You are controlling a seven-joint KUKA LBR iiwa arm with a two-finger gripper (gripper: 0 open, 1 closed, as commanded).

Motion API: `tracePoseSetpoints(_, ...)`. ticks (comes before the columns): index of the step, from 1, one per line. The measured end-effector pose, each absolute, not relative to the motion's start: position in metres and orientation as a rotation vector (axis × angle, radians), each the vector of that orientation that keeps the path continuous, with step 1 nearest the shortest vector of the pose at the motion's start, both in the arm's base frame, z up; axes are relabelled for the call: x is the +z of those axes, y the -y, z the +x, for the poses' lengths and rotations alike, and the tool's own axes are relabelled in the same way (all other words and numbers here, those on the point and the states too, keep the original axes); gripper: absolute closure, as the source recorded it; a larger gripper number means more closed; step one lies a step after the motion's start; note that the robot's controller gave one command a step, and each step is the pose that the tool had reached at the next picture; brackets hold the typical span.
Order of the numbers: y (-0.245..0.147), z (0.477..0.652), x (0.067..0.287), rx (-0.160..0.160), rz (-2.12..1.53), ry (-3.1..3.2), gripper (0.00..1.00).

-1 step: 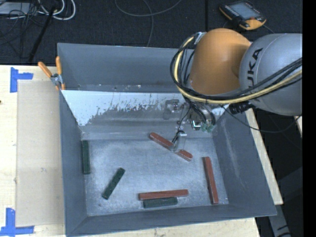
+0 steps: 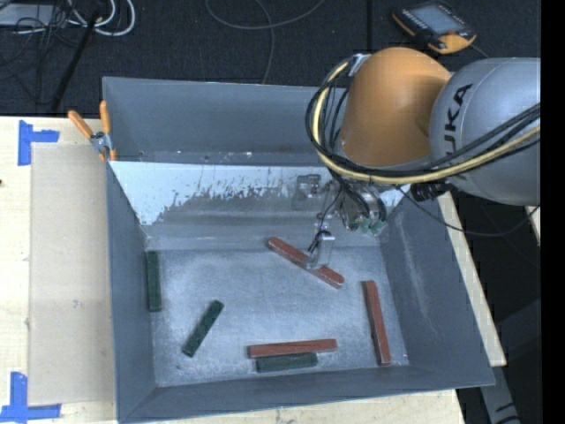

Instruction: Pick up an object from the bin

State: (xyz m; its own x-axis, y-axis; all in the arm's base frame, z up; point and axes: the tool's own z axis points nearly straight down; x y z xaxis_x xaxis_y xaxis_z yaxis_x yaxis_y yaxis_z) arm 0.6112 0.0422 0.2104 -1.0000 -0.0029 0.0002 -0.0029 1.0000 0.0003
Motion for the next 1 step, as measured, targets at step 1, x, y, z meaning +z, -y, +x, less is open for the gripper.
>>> tracePoseSetpoints(1,-0.0402,0.6125,0.1578,-0.001,0.072,3.147,0.00)
